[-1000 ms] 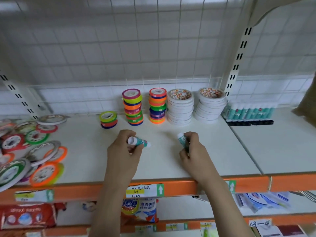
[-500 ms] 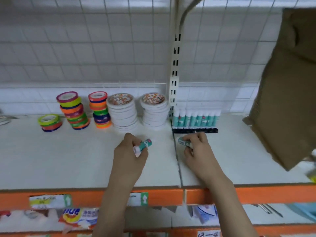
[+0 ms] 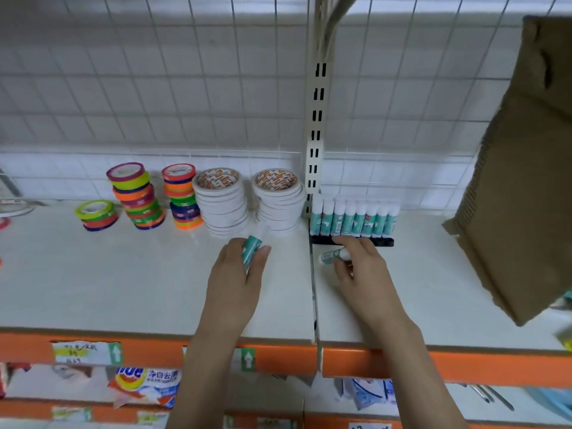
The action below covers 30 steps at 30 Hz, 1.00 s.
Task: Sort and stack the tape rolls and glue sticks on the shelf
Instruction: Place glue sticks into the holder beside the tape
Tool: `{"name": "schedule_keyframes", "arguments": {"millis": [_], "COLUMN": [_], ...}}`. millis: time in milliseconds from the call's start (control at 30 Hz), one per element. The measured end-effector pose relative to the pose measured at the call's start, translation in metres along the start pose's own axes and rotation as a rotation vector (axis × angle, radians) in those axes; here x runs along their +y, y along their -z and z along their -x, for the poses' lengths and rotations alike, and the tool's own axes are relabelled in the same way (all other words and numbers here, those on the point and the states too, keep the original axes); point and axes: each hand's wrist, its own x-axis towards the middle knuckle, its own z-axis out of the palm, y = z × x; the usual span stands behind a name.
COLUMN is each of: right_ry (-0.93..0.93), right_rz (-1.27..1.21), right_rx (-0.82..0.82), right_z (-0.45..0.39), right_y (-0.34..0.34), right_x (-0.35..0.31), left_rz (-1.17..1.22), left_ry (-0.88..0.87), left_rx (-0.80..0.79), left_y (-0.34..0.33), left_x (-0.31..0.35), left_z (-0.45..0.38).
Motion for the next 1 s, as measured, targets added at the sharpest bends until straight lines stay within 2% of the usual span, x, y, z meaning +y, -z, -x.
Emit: {"name": "schedule_keyframes", "arguments": {"millis": [233,333,500,700,800,1000], "right_ry": [-0.037,-0.059,-0.076,-0.060,-0.092,-0.026], "right_rz": [-0.097,-0.093,-0.074,-0.043,-0.060,-0.051], "right_rx": [-0.037,-0.068,-0.083,-0.030,-0.008,0.031], "right_z": [0.003,0.004,-0.003,-0.015,-0.019,-0.031], "right_y": [-0.010,-0.009,0.006,0.031,0.044,0.053], "right_x": [-0.008,-0.003,0.010,0.039,0.051,0.066], "left_rz": [0.048,0.037,0.086,0.019,0.068,0.103], "left_ry": [-0.014,0.025,-0.010,-0.046,-0.039,-0.120], "left_rx": [0.027,0.035,0.035,0.087,0.066,0.092], "left_y": [0.009,0.007,-0.007,-0.039,-0.055,-0.079], "left_x": [-0.014,-0.015,-0.003,0.017,0.026,0.032], "left_z": [-0.007,-0.007,-0.015,-0.026,-0.030,-0.034]}}
